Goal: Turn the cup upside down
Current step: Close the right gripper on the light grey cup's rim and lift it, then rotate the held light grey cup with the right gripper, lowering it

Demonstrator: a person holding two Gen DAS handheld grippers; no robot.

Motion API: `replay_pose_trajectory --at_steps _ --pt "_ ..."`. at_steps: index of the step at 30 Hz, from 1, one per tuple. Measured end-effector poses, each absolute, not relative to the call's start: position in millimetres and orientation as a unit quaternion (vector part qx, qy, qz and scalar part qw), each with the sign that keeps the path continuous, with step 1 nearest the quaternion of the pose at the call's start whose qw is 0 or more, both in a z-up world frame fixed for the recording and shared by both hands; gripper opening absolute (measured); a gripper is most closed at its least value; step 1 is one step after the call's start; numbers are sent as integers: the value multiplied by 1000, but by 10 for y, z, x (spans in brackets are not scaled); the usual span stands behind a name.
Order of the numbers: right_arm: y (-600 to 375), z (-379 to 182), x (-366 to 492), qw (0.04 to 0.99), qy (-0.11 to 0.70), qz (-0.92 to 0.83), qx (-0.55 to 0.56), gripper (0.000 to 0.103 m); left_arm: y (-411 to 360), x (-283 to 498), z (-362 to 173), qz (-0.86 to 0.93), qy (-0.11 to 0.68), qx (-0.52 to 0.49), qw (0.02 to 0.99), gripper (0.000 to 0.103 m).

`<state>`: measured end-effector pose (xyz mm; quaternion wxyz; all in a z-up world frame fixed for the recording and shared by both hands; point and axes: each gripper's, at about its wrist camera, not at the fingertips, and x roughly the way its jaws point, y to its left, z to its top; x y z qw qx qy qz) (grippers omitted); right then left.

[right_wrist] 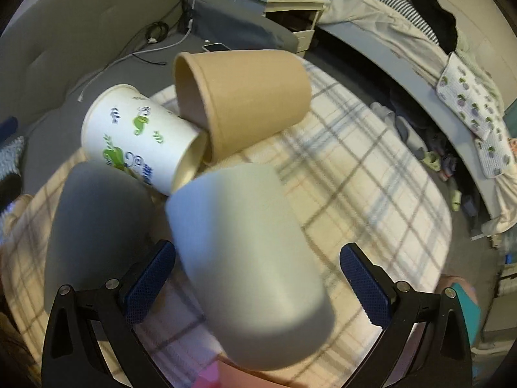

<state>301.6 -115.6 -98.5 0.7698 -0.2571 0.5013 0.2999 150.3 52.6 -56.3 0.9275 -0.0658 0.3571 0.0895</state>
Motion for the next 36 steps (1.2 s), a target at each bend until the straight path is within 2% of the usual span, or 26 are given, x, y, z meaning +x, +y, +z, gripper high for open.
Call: replay_pose_trajectory --at_steps 1,2,9,17,22,29,36 --pt "-1155 -977 3012 770 502 299 -257 84 517 1495 -548 89 357 -65 928 103" --pt "-1147 -971 3015 771 502 295 -258 82 504 1483 -518 89 355 -64 929 103" --pt "-1253 -521 2708 804 464 277 -247 76 355 1301 -227 75 331 -74 938 103" --pt "-1503 488 2072 834 437 254 -219 74 205 834 409 60 293 -74 951 103" --pt "-1611 859 1394 848 431 235 -198 74 238 452 678 62 268 -65 959 103" --pt "-1641 648 414 834 483 241 -114 74 381 98 708 75 266 -47 960 103" --pt "-1478 -175 119 795 555 244 -11 73 511 105 488 92 289 -60 951 103"
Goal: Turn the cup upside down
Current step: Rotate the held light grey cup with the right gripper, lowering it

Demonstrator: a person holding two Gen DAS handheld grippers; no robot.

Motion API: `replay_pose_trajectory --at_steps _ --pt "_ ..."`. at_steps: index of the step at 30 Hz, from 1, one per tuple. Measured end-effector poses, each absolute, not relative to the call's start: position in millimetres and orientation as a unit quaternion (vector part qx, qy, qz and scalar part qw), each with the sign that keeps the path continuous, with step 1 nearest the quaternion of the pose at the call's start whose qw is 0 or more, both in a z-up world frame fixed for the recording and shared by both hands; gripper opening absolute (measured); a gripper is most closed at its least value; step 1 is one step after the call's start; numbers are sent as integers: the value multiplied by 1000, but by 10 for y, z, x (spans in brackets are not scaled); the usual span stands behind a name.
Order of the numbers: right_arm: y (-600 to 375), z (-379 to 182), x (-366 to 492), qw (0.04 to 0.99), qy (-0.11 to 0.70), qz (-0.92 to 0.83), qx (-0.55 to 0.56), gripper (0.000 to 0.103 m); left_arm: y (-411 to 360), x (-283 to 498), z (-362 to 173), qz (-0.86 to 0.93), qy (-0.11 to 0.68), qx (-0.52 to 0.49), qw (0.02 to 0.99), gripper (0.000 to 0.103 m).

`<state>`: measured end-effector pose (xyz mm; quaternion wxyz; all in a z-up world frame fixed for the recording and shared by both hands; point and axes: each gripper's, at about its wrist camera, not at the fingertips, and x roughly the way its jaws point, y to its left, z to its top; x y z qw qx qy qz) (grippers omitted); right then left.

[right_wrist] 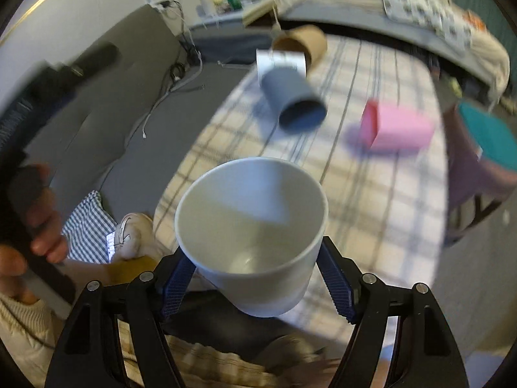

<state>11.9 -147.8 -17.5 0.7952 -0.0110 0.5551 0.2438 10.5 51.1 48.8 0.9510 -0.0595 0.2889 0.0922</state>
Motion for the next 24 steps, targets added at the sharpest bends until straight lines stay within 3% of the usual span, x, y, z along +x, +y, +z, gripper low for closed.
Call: replay_pose_trajectory --at_steps 12,24 --pt "-1689 -642 641 803 550 204 106 73 460 384 -17 96 323 -31 941 103" --pt "-1773 -847 761 842 499 160 129 73 336 512 -274 83 352 -20 932 103"
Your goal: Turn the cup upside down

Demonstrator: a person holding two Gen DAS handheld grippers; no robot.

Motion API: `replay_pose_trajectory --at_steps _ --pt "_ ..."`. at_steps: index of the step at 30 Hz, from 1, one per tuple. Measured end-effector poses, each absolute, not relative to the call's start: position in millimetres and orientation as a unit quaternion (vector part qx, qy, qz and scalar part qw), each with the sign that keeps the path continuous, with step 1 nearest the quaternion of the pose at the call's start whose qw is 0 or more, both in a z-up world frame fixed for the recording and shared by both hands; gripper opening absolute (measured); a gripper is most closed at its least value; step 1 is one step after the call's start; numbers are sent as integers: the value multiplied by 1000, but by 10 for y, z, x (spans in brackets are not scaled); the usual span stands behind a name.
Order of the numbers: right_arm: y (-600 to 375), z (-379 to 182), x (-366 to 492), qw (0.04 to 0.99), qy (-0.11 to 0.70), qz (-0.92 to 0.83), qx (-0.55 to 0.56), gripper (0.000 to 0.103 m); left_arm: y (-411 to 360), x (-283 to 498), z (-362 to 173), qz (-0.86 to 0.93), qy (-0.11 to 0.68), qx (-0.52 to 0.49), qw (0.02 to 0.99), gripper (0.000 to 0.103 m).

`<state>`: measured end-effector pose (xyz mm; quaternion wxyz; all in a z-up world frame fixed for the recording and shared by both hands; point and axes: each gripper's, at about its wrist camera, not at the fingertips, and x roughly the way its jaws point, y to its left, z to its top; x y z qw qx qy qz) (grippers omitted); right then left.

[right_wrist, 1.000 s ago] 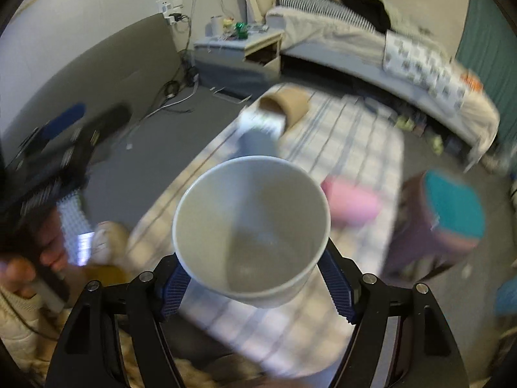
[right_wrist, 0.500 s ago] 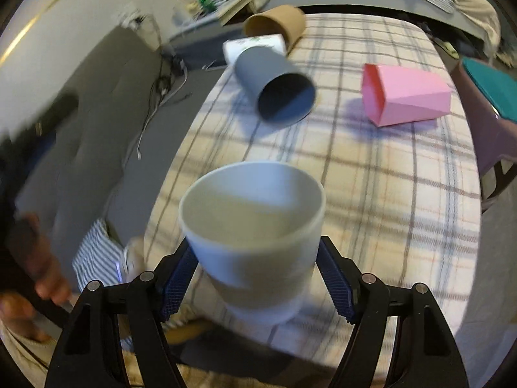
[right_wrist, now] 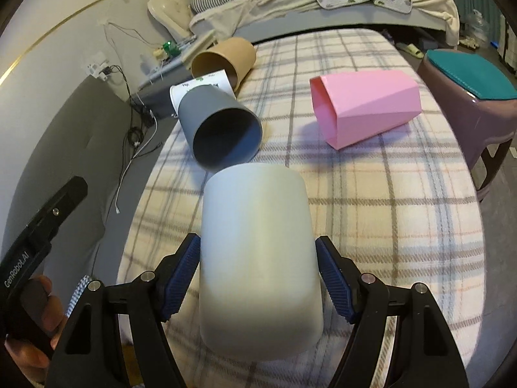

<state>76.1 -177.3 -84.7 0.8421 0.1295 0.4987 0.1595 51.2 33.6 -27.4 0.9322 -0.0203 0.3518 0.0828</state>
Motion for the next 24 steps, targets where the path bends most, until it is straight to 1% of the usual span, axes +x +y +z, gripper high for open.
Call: replay_pose_trajectory --at_steps 1,3,4,6,9,13,16,24 --pt "-1760 -850 757 844 497 159 126 74 332 506 -263 83 351 -20 932 103" --pt "-1747 -827 726 849 492 154 117 81 334 492 -217 86 348 -23 933 103" --pt "-1753 -789 695 853 485 156 115 81 337 482 -193 88 346 -26 934 103" --pt "-1786 -691 635 862 467 162 113 86 341 464 -143 89 342 -33 935 103" --pt "-1854 -511 518 876 441 164 104 90 311 412 -62 89 337 -39 937 103" --pt "-2050 -325 361 896 408 145 96 90 180 337 14 76 331 -36 940 103" --pt "-2229 -278 275 904 398 129 92 90 25 286 15 62 331 -39 941 103" --pt "-2589 -216 20 937 341 55 44 90 -439 283 -228 16 364 -40 930 103"
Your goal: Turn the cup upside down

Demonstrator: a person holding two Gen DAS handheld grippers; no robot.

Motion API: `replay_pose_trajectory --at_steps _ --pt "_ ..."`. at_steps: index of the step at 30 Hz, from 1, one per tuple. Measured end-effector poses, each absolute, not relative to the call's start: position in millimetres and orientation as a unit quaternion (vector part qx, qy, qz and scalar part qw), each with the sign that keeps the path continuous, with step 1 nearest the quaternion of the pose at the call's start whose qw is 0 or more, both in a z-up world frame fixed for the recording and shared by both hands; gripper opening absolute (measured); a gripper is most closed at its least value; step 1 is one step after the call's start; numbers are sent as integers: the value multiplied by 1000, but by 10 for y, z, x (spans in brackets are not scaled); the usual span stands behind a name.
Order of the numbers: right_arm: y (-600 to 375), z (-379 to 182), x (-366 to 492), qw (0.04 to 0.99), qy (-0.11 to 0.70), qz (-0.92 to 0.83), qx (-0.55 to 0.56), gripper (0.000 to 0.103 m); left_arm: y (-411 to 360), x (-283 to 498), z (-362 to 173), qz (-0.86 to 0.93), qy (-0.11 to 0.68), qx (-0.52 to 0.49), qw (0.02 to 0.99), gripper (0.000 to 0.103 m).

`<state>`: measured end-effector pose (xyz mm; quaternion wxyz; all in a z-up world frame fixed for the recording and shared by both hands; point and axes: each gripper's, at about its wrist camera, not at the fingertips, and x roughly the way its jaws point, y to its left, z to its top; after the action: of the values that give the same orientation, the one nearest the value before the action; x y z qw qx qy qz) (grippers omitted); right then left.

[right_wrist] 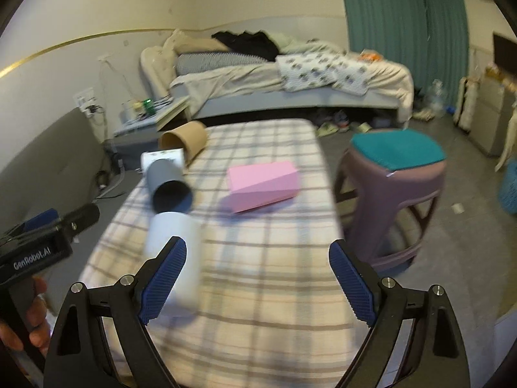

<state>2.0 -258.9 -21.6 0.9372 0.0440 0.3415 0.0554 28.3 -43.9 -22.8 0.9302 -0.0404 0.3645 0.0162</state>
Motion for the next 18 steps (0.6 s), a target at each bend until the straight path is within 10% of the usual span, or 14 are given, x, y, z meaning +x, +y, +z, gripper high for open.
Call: replay_pose_trajectory --at_steps 18 --pt "-2936 -416 43 944 327 15 43 90 -912 240 -687 -18 396 -36 918 103"
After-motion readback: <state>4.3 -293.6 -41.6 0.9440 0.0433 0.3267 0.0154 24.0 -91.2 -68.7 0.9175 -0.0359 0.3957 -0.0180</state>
